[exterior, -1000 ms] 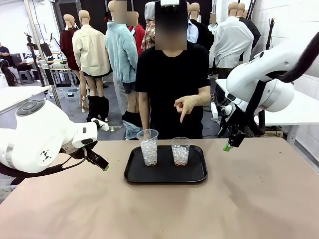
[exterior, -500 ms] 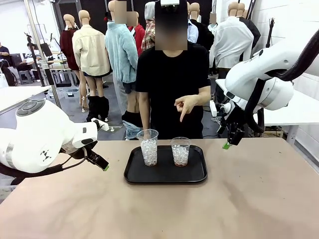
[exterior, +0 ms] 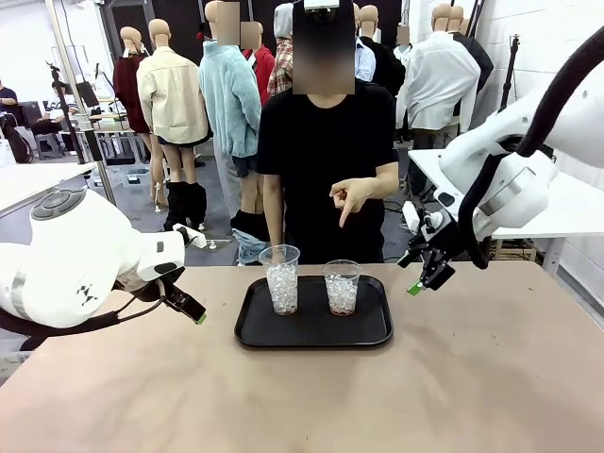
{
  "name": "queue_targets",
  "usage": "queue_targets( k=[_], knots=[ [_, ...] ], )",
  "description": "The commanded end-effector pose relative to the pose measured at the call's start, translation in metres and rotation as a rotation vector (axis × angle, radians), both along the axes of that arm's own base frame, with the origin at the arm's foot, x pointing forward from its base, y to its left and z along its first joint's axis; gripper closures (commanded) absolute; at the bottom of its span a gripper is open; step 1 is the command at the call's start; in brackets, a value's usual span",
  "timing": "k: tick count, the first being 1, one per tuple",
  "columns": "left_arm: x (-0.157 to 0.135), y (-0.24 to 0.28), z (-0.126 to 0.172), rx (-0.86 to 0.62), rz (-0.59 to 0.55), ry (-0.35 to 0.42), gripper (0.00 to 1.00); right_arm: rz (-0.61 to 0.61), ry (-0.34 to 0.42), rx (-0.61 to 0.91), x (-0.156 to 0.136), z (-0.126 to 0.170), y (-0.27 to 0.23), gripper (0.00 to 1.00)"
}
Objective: Pour the drink into the iced cup.
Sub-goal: Pick up the iced cup indicated by the human and present it to them.
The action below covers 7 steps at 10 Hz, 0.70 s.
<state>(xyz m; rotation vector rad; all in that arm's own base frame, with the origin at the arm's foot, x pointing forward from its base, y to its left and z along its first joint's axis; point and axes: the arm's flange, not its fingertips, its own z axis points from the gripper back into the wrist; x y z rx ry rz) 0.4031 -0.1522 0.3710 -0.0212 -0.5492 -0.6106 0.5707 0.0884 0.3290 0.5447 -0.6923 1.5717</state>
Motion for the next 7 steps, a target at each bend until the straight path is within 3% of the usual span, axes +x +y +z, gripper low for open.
queue_targets(
  k=[1,7],
  knots=[
    [0.0,0.001,0.0,-0.001,0.002,-0.001,0.0,0.079,0.033,0.127,0.019,-0.017,0.004,0.0],
    [0.0,0.001,0.0,-0.001,0.002,-0.001,0.0,0.045,0.085,0.327,0.031,-0.059,0.045,0.0]
  ],
)
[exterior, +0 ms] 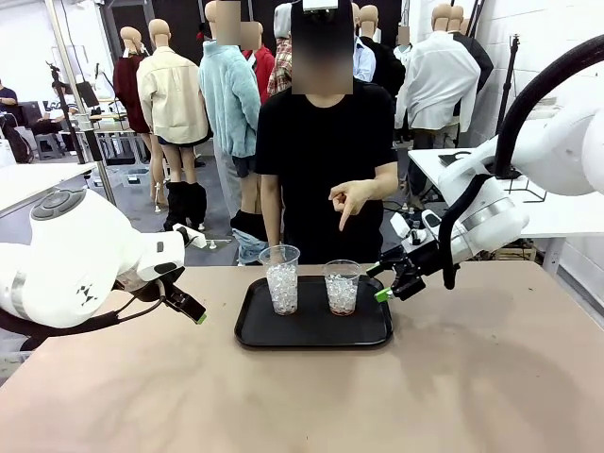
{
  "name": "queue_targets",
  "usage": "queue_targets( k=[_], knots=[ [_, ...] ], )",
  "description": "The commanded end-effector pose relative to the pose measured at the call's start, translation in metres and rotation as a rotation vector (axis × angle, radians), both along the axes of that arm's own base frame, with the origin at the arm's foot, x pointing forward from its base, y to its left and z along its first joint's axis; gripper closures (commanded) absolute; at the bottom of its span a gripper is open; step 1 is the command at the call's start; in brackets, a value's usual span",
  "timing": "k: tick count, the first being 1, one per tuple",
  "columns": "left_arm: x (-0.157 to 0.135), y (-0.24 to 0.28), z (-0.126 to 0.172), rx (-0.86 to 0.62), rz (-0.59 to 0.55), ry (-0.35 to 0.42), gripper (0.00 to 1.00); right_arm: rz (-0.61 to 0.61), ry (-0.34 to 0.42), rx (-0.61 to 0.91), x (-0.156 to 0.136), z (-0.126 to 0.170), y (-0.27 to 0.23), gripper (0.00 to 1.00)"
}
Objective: Pour the drink into the iced cup.
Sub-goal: Pick up the iced cup indicated by the human and present it to them.
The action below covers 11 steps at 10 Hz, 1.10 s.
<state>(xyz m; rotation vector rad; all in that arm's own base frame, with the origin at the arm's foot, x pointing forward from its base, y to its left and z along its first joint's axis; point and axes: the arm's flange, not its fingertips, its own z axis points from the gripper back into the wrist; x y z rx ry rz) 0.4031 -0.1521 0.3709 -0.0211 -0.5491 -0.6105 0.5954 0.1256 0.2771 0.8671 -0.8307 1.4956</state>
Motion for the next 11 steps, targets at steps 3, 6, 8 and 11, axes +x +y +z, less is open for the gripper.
queue_targets(
  k=[3,6,8,11],
  knots=[
    [0.0,0.001,0.0,-0.001,0.002,-0.001,0.0,-0.108,-0.034,0.072,0.014,-0.025,0.021,0.0],
    [0.0,0.001,0.0,-0.001,0.002,-0.001,0.0,-0.113,-0.036,0.105,0.014,-0.031,0.028,0.0],
    [0.0,0.001,0.0,-0.001,0.002,-0.001,0.0,-0.083,-0.007,0.109,0.014,-0.033,0.033,0.0],
    [0.0,0.001,0.0,-0.001,0.002,-0.001,0.0,-0.039,0.011,0.092,0.011,-0.036,0.045,0.0]
  ],
)
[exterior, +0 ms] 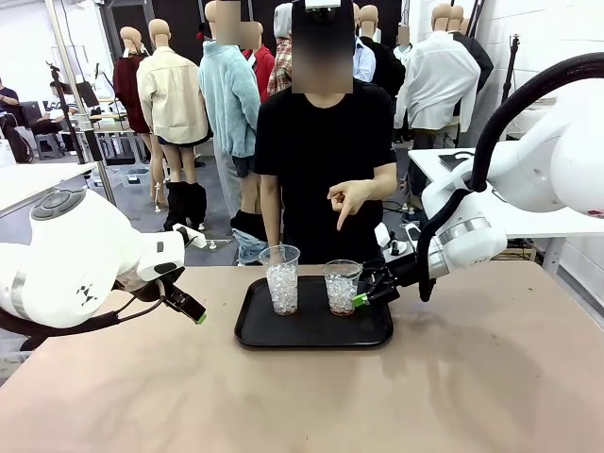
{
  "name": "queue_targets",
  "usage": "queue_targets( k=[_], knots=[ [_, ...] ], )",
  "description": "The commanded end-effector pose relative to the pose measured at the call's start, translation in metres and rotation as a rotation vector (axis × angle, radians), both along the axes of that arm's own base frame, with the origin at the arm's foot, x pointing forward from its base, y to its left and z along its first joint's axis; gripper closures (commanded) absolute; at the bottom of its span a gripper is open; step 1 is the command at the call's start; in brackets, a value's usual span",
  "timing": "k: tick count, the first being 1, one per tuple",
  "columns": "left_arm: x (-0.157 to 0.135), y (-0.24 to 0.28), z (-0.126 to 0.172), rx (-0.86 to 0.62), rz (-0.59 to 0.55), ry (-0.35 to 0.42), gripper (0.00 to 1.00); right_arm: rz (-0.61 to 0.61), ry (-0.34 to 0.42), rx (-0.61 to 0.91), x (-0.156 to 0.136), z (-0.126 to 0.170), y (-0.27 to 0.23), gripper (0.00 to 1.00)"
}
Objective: Pour the drink into the iced cup.
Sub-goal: Pick up the iced cup indicated by the human and present it to them.
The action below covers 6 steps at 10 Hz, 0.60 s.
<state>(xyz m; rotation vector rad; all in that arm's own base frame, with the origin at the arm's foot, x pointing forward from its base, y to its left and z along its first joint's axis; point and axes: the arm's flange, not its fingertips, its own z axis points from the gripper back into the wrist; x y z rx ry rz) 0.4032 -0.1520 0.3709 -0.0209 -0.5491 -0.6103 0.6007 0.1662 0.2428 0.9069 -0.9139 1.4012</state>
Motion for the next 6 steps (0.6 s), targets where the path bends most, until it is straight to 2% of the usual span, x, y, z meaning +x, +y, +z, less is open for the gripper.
queue_targets(
  k=[1,3,6],
  knots=[
    [0.0,0.001,0.0,-0.002,0.002,-0.001,0.0,0.026,-0.012,0.01,0.005,-0.002,0.008,0.0],
    [0.0,0.001,0.0,-0.002,0.002,-0.001,0.0,-0.005,-0.038,0.028,0.006,-0.005,0.015,0.0],
    [0.0,0.001,0.0,-0.002,0.002,-0.001,0.0,0.014,-0.024,0.037,0.008,-0.007,0.022,0.0]
  ],
)
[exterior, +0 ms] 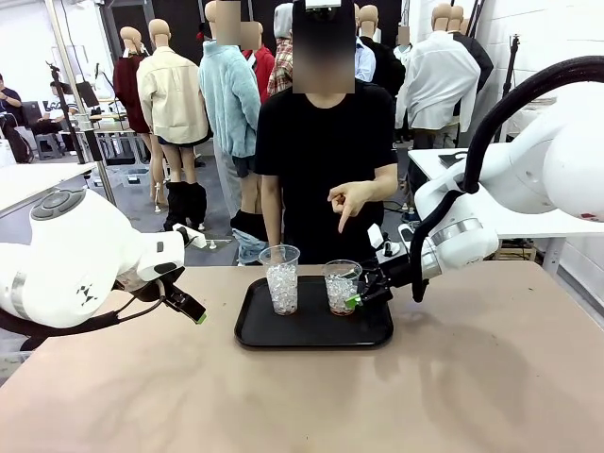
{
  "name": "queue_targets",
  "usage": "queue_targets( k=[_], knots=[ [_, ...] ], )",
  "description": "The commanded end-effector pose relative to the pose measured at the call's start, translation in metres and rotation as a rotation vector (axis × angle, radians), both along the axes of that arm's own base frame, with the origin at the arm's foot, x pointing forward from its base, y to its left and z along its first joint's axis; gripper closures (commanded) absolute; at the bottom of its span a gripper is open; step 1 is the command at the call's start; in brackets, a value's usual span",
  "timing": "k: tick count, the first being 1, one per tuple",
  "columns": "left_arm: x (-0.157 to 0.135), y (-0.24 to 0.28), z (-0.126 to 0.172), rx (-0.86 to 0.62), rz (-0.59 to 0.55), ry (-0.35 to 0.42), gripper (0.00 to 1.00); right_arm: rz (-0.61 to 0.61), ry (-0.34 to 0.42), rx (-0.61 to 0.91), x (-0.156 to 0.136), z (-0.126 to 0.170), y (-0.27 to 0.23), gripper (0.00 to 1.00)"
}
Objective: Pour the drink into the iced cup.
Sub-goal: Pick up the iced cup indicated by the human and present it to them.
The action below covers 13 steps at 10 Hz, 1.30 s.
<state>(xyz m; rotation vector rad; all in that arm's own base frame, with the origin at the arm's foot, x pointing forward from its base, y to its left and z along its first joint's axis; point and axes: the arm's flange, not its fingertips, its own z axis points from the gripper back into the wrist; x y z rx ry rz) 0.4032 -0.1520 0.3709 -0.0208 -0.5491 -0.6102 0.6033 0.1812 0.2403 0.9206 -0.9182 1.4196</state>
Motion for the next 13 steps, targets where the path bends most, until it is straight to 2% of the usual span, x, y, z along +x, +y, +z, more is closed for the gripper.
queue_targets(
  k=[1,6,8,9,13],
  knots=[
    [0.0001,0.001,0.0004,-0.002,0.002,-0.001,0.0,-0.001,-0.012,0.038,0.0067,-0.0054,0.0083,0.0],
    [0.0001,0.001,0.0004,-0.002,0.002,-0.001,0.0,0.01,-0.001,0.05,0.007,-0.008,0.0123,0.0],
    [0.0001,0.001,0.0004,-0.002,0.002,-0.001,0.0,0.006,-0.002,0.05,0.0075,-0.0085,0.0118,0.38],
    [0.0001,0.001,0.0004,-0.002,0.002,-0.001,0.0,-0.007,0.021,0.067,0.0071,-0.0084,0.0115,0.38],
    [0.0001,0.001,0.0004,-0.002,0.002,-0.001,0.0,0.012,0.021,0.068,0.007,-0.0077,0.0081,0.38]
  ],
)
